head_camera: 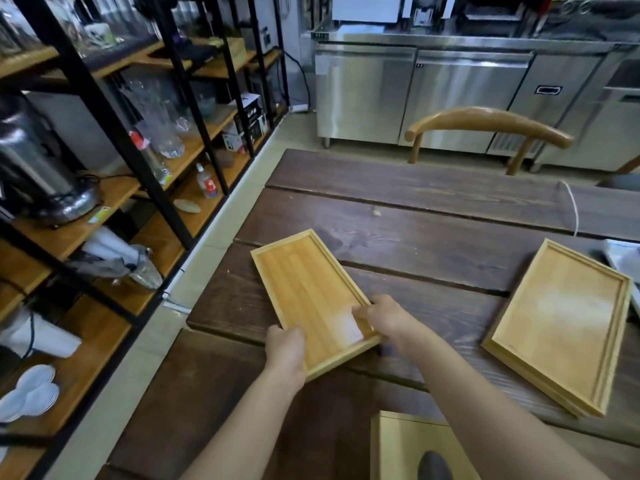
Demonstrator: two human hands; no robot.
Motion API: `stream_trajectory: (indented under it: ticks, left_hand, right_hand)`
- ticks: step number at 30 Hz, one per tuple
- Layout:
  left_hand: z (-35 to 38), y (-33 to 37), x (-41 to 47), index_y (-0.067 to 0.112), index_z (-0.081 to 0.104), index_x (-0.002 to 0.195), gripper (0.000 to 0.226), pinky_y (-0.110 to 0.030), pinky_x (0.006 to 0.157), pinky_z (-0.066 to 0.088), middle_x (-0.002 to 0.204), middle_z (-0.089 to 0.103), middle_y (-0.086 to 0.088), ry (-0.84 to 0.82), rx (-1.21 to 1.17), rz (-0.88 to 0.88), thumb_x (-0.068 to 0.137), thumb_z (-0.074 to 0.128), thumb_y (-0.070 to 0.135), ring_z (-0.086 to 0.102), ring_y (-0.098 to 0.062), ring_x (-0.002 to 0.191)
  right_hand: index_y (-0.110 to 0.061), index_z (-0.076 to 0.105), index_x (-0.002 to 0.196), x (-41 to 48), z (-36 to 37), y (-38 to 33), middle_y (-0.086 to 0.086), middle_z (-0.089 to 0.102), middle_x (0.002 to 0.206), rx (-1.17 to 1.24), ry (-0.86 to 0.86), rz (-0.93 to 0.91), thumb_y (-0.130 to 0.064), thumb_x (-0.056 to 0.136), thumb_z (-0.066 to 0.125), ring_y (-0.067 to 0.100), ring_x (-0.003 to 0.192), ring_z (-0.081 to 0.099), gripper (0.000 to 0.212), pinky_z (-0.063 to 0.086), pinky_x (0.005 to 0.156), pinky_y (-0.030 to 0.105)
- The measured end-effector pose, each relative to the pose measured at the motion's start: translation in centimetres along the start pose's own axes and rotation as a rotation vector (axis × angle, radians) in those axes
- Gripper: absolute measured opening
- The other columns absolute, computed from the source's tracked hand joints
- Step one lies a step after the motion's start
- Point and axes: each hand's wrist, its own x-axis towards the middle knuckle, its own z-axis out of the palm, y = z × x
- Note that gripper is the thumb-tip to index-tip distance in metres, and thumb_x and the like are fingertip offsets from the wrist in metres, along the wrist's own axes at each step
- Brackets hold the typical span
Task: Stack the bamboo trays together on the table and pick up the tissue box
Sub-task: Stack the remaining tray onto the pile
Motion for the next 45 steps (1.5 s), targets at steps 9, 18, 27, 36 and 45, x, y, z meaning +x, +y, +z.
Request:
stream_trajectory:
  ticks: [9, 18, 27, 36, 45]
  left_hand:
    - [3.5, 2.6, -2.5, 0.011, 0.056, 0.117, 0.031, -0.035, 0.083, 0.042, 0.108, 0.058, -0.002, -0.162, 0.325, 0.373, 0.098, 0.040, 0.030, 0.052, -0.021, 0.095]
    - [17.8, 2.2, -8.5, 0.024, 0.058, 0.110, 0.024, -0.024, 0.064, 0.040, 0.090, 0.059, 0.014, -0.635, 0.475, 0.611, 0.098, 0.039, 0.031, 0.056, -0.010, 0.085]
    - [26.0, -2.4, -9.0, 0.033, 0.052, 0.129, 0.035, -0.025, 0.068, 0.045, 0.105, 0.059, 0.014, -0.847, 0.623, 0.635, 0.095, 0.044, 0.028, 0.057, -0.012, 0.095]
    - [28.0, -6.3, -6.2, 0.027, 0.052, 0.129, 0.033, -0.033, 0.082, 0.045, 0.113, 0.059, 0.008, -0.839, 0.726, 0.574, 0.097, 0.042, 0.026, 0.054, -0.017, 0.104]
    - [27.6, -6.6, -5.7, 0.025, 0.046, 0.135, 0.039, -0.036, 0.097, 0.045, 0.126, 0.057, 0.006, -0.879, 0.679, 0.524, 0.096, 0.046, 0.028, 0.053, -0.015, 0.113]
  right_hand:
    - [-0.010, 0.057, 0.093, -3.6, -5.7, 0.4, 0.003, 0.057, 0.081, -0.034, 0.216, -0.221, -0.042, 0.091, 0.046, 0.018, 0.072, 0.053, 0.035, 0.039, 0.059, 0.031]
    - [-0.013, 0.054, 0.067, -6.7, -16.9, 8.0, 0.001, 0.050, 0.063, 0.266, 0.782, -0.201, -0.034, 0.092, 0.046, 0.023, 0.062, 0.048, 0.033, 0.036, 0.056, 0.034]
    - [0.002, 0.059, 0.071, -6.1, -21.2, 15.1, 0.016, 0.055, 0.069, 0.316, 0.975, -0.015, -0.028, 0.091, 0.045, 0.029, 0.066, 0.051, 0.039, 0.039, 0.061, 0.040]
    - [0.007, 0.058, 0.081, -4.1, -20.6, 18.3, 0.030, 0.060, 0.107, 0.244, 0.977, 0.059, -0.022, 0.093, 0.043, 0.035, 0.097, 0.057, 0.034, 0.041, 0.077, 0.037]
    - [-0.002, 0.057, 0.075, -3.6, -20.8, 18.9, 0.015, 0.061, 0.087, 0.225, 0.979, 0.018, -0.022, 0.091, 0.047, 0.026, 0.075, 0.052, 0.027, 0.034, 0.063, 0.030]
